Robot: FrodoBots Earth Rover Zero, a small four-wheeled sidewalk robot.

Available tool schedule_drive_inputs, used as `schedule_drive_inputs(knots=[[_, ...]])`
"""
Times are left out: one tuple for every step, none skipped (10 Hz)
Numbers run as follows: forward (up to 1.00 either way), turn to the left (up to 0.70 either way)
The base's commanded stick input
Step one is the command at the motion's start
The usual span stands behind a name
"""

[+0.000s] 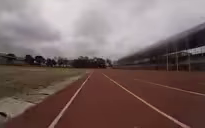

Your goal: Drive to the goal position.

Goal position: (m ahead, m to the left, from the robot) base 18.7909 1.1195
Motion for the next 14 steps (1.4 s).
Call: schedule_drive_inputs(knots=[[1.00, 0.00], [1.00, 0.00], [1.00, 0.00], [1.00, 0.00], [1.00, 0.00], [1.00, 0.00], [1.00, 0.00], [1.00, 0.00], [1.00, 0.00], [1.00, 0.00], [1.00, 0.00], [1.00, 0.00], [1.00, 0.00], [1.00, 0.00]])
